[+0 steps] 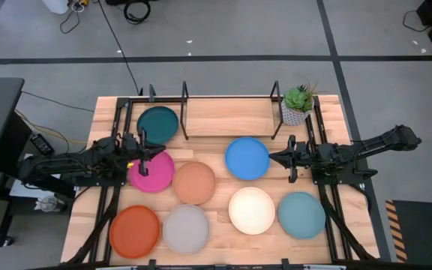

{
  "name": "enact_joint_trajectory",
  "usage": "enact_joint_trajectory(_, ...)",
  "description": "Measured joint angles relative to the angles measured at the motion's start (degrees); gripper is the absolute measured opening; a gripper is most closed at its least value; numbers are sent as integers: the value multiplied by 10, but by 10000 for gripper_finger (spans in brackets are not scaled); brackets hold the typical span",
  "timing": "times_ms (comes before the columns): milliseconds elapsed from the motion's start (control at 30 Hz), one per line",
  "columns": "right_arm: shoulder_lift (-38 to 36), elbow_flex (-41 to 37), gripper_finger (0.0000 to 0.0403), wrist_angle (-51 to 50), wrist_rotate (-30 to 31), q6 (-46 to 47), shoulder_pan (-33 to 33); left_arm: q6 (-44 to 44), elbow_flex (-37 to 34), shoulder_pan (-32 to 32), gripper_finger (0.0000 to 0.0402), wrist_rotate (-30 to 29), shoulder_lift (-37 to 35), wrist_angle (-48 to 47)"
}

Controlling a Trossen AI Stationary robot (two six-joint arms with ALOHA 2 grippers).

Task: Place and stack plates onto a shelf
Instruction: Put the blue plate on the shelf

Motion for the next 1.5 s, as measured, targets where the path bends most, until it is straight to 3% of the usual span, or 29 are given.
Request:
enact_joint_trajectory(600, 0, 0, 13, 78, 15, -40, -1, -129, 0, 0, 34, 0, 2, 20)
enact_joint_trajectory(700, 11, 11, 13, 53, 0, -48, -4, -151, 0, 0, 34, 7, 3, 27)
enact_joint_trajectory(867, 78, 66, 11, -70, -11, -22, -20, -163, 0, 0, 34, 18, 3, 31)
enact_joint_trajectory(1033, 175, 108, 13, -99, -56, -36, -30, -173, 0, 0, 34, 17, 3, 34)
enact_joint_trajectory(1267, 291, 187, 16, -194, -60, -72, -31, -180, 0, 0, 34, 16, 3, 33)
enact_joint_trajectory(1500, 386, 230, 58, -225, -79, -83, -8, -165, 0, 0, 34, 32, 3, 33)
